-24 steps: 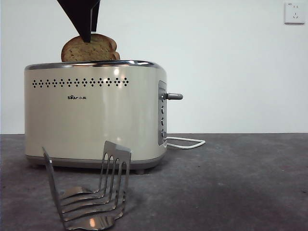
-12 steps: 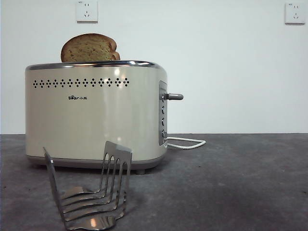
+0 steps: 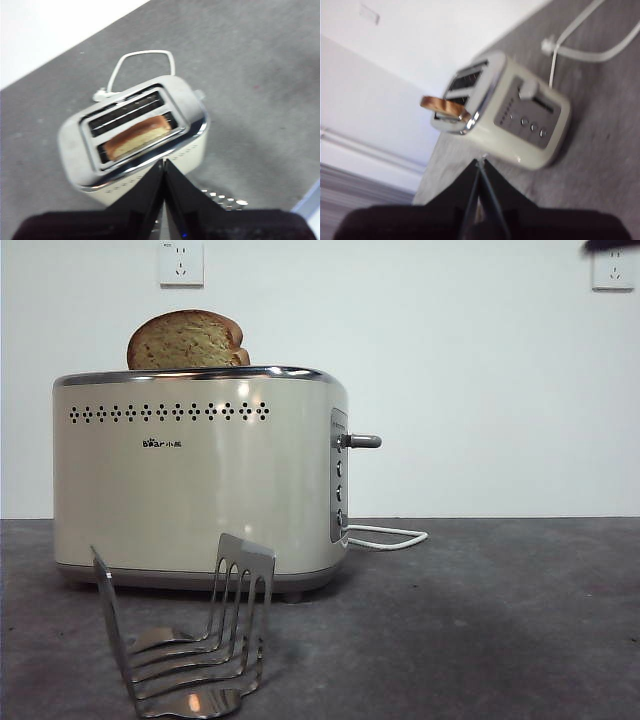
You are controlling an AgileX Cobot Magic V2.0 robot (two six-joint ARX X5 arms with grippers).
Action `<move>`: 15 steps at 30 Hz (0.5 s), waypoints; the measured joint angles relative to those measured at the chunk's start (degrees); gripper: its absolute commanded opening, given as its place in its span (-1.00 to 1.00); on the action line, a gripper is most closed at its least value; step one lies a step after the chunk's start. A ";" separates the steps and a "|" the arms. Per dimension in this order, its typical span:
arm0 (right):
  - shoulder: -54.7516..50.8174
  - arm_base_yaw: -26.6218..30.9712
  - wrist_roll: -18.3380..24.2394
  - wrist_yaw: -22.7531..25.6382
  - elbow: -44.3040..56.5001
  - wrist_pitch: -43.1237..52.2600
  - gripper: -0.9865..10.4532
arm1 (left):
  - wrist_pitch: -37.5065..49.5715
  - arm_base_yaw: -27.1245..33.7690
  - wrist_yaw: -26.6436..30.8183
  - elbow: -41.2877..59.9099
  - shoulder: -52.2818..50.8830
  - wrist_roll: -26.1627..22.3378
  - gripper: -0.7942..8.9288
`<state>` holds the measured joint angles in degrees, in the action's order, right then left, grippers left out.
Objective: Pick up a slice of bread from the rack,put the bread on the toaster,press the button
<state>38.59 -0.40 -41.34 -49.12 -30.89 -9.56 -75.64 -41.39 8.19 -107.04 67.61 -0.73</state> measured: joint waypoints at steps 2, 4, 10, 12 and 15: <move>6.69 -0.57 -0.39 -2.10 -1.03 1.88 -0.83 | 0.00 0.00 -2.16 0.00 -0.26 0.87 -0.85; 12.87 -1.60 -0.57 -2.67 -2.64 2.47 -0.83 | -0.02 0.00 -4.59 0.02 -0.48 1.46 -0.85; 27.78 -7.85 0.28 -1.57 -11.91 3.28 -0.83 | 0.09 0.00 -6.91 5.95 -4.00 2.49 -0.85; 31.93 -9.92 0.94 -0.07 -15.91 3.61 -0.83 | 0.09 0.00 -6.86 10.08 -5.88 3.04 -0.85; 37.66 -12.83 1.62 3.41 -21.44 3.63 -0.83 | -0.13 0.02 -5.27 16.24 -8.20 4.00 -0.85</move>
<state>76.25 -13.23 -39.72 -45.71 -52.34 -5.93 -75.77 -41.36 2.92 -90.80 59.42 3.27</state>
